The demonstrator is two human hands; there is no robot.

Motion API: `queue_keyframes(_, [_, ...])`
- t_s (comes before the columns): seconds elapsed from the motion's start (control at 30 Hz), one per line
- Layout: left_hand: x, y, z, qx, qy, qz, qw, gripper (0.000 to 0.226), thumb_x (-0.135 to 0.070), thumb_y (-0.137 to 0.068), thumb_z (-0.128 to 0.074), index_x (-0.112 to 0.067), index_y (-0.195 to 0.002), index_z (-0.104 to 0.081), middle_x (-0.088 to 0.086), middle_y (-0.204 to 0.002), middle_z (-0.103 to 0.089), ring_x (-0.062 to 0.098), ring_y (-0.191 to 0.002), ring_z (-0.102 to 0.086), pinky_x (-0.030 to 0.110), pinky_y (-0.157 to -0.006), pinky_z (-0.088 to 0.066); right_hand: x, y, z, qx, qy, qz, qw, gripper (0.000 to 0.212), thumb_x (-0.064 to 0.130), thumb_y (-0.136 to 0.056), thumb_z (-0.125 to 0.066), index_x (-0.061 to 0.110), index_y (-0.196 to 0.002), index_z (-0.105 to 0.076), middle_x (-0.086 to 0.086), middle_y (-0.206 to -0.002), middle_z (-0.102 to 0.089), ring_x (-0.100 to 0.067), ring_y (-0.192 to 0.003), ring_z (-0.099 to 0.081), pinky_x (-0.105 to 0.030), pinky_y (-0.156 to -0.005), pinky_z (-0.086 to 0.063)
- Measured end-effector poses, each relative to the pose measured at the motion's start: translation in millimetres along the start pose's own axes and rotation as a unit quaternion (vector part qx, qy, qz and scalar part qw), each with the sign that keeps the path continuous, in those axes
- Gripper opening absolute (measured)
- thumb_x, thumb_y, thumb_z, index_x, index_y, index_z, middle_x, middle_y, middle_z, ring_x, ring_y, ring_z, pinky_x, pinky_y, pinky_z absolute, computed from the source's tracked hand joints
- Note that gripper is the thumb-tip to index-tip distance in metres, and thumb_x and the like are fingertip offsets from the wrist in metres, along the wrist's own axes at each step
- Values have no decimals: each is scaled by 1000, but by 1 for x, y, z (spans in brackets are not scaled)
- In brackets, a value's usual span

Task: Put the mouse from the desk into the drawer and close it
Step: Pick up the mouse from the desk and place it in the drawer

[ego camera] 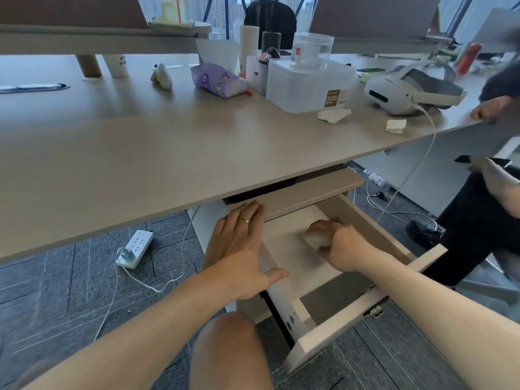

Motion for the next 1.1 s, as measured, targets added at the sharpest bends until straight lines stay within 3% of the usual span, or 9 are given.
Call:
queue_keyframes(0.27, [0,-2,0,-8,-8,-5,1000,124,-85,-70,-52,-19,-160,1,-2,-168,-2,17,-151,-1,30,-116,0,-9,-40,-20,26,67,-25,997,56,21,-87,-60,36,-139,-47,-12,-135,-43,-36,-127,-45,-37,-100,-44])
queue_keyframes(0.47, [1,-2,-1,-9,-23,-10,1000,124,-88,-69,-48,-18,-160,0,-2,-168,-2,18,-151,-3,32,-115,-2,-8,-43,-28,24,67,-10,997,67,26,-84,-60,39,-146,-39,-8,-143,-39,-37,-131,-42,-43,-106,-42])
queue_keyframes(0.63, [0,-2,-2,-9,-27,-14,1000,124,-88,-69,-46,-18,-160,0,-1,-168,-4,18,-151,-4,31,-113,0,-5,-39,-27,22,88,-2,996,71,28,-88,-65,32,-151,-33,-9,-147,-34,-35,-135,-40,-43,-111,-37])
queue_keyframes(0.83, [1,-2,-2,-3,-31,-13,999,123,-88,-71,-45,-17,-160,3,0,-169,0,19,-151,-2,35,-117,-5,-7,-32,-23,72,107,1,992,89,34,-84,-69,40,-155,-15,-9,-162,-13,-39,-147,-20,-47,-112,-35])
queue_keyframes(0.97, [2,-2,-4,2,-38,-14,999,123,-89,-71,-42,-18,-159,6,0,-169,2,19,-151,-1,34,-115,-3,-14,-26,-29,98,104,10,990,86,14,-87,-62,41,-155,-16,-10,-158,-19,-38,-140,-36,-39,-107,-41])
queue_keyframes(1.1, [2,-2,-5,4,-44,-13,999,123,-89,-71,-42,-17,-159,6,0,-168,2,19,-151,0,36,-118,-6,-16,-29,-29,96,111,-5,989,84,11,-90,-59,31,-157,-14,-12,-157,-19,-35,-133,-45,-33,-101,-41])
Point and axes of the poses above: each hand's wrist, its own y-axis away from the middle knuckle, its own z-axis out of the back of the hand, x = y × z, the point moved 7 cm from there along -y, towards the middle knuckle
